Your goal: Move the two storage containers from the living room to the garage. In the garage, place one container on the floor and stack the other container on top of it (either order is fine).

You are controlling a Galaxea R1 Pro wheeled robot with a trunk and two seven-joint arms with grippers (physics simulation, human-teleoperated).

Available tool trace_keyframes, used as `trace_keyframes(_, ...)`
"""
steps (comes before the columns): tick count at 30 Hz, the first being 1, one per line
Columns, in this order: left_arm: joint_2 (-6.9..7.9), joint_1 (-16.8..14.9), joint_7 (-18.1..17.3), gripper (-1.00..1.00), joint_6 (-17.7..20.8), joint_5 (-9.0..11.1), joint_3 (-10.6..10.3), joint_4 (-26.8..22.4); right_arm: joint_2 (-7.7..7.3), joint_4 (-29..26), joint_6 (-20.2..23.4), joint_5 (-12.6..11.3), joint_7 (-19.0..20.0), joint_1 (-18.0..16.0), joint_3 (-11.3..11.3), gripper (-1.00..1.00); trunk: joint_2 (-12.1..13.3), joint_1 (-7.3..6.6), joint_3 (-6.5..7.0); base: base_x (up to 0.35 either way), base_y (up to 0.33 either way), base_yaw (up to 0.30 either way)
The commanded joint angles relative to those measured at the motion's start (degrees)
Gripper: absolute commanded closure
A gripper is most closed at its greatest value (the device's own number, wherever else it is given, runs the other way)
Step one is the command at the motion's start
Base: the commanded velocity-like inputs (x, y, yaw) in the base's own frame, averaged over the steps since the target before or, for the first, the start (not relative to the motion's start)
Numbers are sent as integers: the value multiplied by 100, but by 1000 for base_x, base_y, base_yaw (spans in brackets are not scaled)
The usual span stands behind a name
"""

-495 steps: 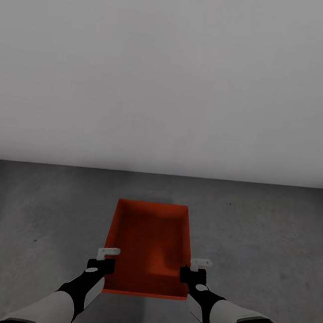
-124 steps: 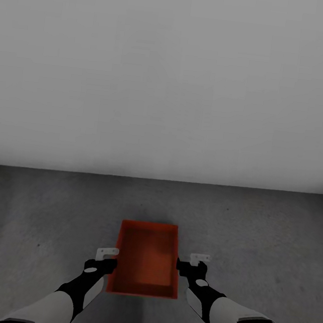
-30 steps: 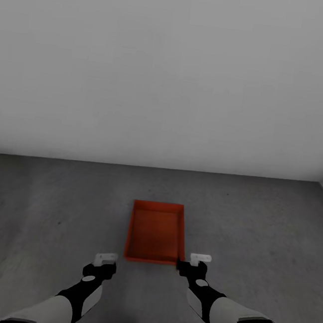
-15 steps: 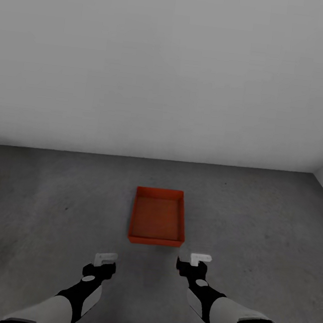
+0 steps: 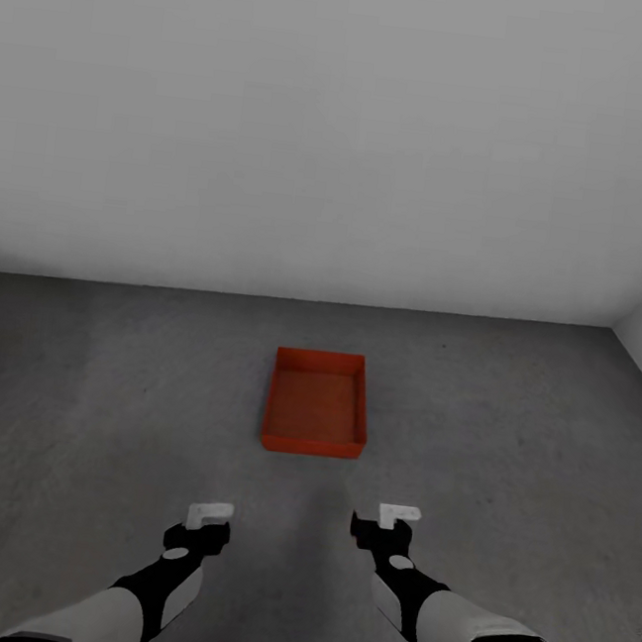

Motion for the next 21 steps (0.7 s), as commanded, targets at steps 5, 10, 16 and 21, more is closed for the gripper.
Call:
trace_keyframes(5, 15, -3, -1, -100, -35, 42, 0, 10, -10, 18, -18, 0, -39, -7, 43, -100, -4, -3, -4, -169, 0, 0)
trace_keyframes(10, 31, -3, -13, -100, -39, 58, 0, 20, -38, 18, 14, -10, -56, -7, 40, -100, -4, -3, -4, -37, 0, 0)
trace_keyframes(16, 39, -3, -17, -100, -42, 62, 0, 92, -68, 18, 48, -11, -39, -7, 36, -100, -4, -3, -4, -8, 0, 0)
trace_keyframes(21, 39, -3, -17, -100, -42, 60, 0, 167, -87, 18, 55, -8, -30, -7, 36, -100, -4, -3, -4, -1, 0, 0)
